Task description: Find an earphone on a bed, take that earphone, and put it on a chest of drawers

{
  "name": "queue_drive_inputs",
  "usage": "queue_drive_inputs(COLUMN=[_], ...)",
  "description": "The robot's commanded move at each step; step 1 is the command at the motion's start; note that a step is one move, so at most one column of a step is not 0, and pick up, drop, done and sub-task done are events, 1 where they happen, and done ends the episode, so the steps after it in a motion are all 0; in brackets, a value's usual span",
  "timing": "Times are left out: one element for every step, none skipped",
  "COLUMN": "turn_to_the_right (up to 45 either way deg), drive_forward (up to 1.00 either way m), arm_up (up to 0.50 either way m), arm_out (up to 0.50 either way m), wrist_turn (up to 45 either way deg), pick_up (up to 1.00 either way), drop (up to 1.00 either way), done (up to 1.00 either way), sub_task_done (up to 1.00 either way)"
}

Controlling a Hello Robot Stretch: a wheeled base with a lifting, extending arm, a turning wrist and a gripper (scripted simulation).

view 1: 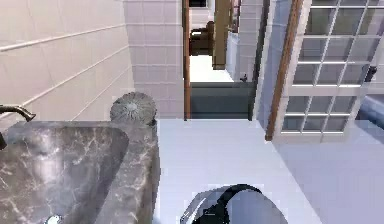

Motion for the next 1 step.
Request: queue_drive_inputs(turn_to_the_right=[-45.0], drive_forward=[0.00], arm_up=[0.00], arm_out=[0.00], wrist_turn=[0.0], pick_up=[0.00], drop=[0.00], done=[0.00], sub_task_done=[0.00])
